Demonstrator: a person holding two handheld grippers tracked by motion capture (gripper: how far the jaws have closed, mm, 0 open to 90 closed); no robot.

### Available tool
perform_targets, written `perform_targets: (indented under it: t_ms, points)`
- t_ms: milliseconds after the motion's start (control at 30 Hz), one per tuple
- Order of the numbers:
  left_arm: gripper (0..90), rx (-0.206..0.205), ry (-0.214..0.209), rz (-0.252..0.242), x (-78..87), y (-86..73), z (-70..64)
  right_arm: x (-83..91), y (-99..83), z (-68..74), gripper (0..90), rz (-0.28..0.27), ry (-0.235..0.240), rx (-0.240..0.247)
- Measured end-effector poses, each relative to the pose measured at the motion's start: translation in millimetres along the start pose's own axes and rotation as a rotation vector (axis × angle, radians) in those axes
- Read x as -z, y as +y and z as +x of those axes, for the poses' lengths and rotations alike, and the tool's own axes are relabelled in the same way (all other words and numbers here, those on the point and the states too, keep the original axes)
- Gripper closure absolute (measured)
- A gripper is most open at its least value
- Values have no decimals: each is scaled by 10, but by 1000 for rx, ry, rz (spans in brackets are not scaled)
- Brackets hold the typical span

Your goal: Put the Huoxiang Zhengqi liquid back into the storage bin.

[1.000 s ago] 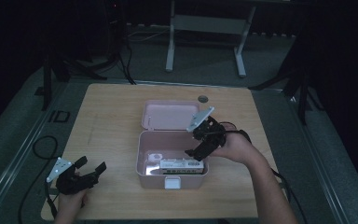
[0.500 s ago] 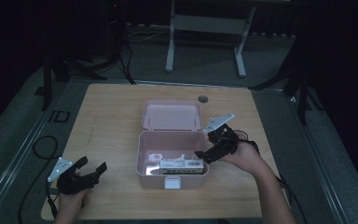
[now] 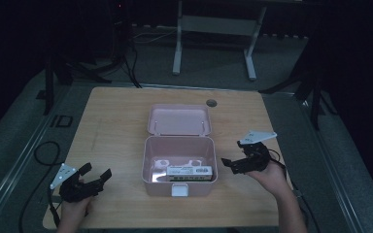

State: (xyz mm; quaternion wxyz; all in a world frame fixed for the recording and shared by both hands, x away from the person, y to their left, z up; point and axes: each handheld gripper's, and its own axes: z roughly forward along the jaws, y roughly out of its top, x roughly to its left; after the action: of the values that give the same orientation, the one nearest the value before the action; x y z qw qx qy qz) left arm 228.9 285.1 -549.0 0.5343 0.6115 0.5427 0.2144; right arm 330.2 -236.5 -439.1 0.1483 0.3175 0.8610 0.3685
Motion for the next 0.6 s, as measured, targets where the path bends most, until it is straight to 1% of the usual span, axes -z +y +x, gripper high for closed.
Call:
perform_targets:
  t_ms: [100, 133, 167, 200, 233, 300, 333, 367, 400, 467, 533, 567, 600]
  points:
    - [70, -3, 0, 3, -2, -2, -4, 39, -125, -28, 102, 4, -22, -35]
    - [70, -3, 0, 3, -2, -2, -4, 39, -125, -28, 102, 4, -22, -35]
    - [70, -2, 1, 4, -6, -3, -5, 67, -192, -35, 102, 0, -43, -57]
    - [70, -2, 1, 4, -6, -3, -5, 67, -192, -35, 102, 0, -43, -57]
    - [70, -2, 1, 5, -7, -4, -5, 84, -261, -46, 102, -3, -58, -78]
    - [70, -2, 0, 4, -5, -4, -6, 91, -287, -48, 102, -3, -66, -84]
    - [70, -2, 0, 4, -5, -4, -6, 100, -330, -58, 102, -9, -77, -102]
    - [70, -3, 0, 3, -2, -3, -6, 100, -330, -58, 102, -9, -77, -102]
    - [70, -4, 0, 3, 0, -3, -6, 116, -411, -85, 102, -29, -91, -144]
    - [70, -4, -1, -1, 4, -3, -9, 129, -488, -116, 102, -39, -111, -187]
    - [71, -2, 0, 3, 1, -4, -6, 141, -565, -141, 102, -60, -153, -229]
    - [70, -3, 0, 3, 0, -4, -6, 149, -631, -163, 102, -75, -184, -266]
    - [70, -3, 1, 3, 0, -4, -6, 151, -660, -170, 102, -80, -203, -279]
